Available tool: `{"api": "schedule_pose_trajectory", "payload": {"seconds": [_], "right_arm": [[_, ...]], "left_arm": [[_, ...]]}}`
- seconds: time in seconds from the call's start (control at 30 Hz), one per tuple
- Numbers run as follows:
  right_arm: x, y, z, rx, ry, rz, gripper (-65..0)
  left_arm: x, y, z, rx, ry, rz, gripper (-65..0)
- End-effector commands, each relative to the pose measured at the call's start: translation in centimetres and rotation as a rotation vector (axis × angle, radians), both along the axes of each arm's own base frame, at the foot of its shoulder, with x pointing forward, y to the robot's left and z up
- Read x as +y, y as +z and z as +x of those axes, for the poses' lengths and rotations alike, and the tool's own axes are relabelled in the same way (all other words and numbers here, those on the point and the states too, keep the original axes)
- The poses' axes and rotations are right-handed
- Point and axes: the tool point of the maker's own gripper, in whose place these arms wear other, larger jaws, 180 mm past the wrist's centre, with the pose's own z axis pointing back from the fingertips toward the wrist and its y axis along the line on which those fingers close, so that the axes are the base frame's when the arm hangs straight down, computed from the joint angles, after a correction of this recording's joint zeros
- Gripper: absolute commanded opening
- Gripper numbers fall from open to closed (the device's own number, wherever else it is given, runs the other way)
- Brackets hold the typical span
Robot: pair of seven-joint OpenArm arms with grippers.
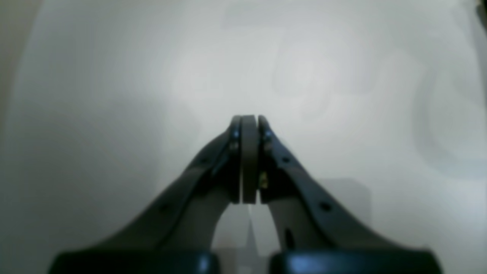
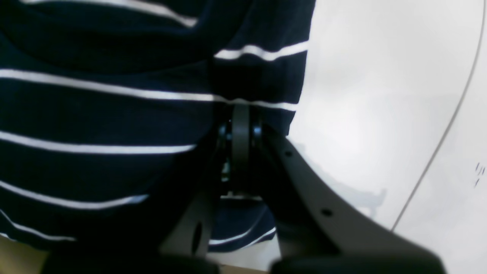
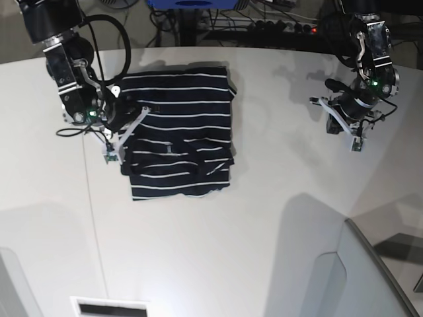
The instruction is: Layout the t-shirt on the table in an organized manner, then fold the t-shirt properly
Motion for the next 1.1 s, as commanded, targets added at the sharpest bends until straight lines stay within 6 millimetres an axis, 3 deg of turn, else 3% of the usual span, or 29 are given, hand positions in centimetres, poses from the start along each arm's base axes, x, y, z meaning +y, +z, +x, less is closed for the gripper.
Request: {"api": "schedule_pose_trajectory", "payload": {"seconds": [0.0, 0.1, 0.2, 0.3, 0.37, 0.63, 0.9, 1.07], "right_arm": [[-0.2, 1.1, 0.6, -0.024, -0.016, 0.001, -65.0], [-1.3, 4.0, 2.3, -0.122, -0.13, 0.014, -65.0], [-2.8, 9.0, 4.3, -0.303, -0.201, 0.043, -65.0], [-4.7, 12.7, 4.4, -0.421, -0.2, 0.03, -65.0], [-6.0, 13.7, 3.7, -0.446, -0.163, -0.003, -65.0], [-10.0, 10.9, -2.4, -0.321, -0.1, -0.097, -65.0], [-15.3, 8.9, -9.7, -0.166, -0.137, -0.194, -65.0], [-15.9, 7.8, -15.0, -0.038, -0.035, -0.204, -65.0]], "left_arm": [[0.5, 1.2, 0.9, -0.046, -0.002, 0.01, -65.0], [0.2, 2.1, 1.3, -0.085, -0.009, 0.011, -65.0], [-0.5, 3.6, 1.1, -0.151, -0.038, 0.018, -65.0], [-1.0, 4.9, 0.0, -0.195, -0.063, 0.033, -65.0], [-1.2, 5.3, -1.3, -0.211, -0.079, 0.04, -65.0], [-3.7, 6.5, -7.3, -0.193, -0.165, 0.04, -65.0], [-4.0, 4.5, -12.9, -0.056, -0.171, 0.026, -65.0], [-4.4, 2.8, -16.5, 0.032, -0.138, -0.001, -65.0]]}}
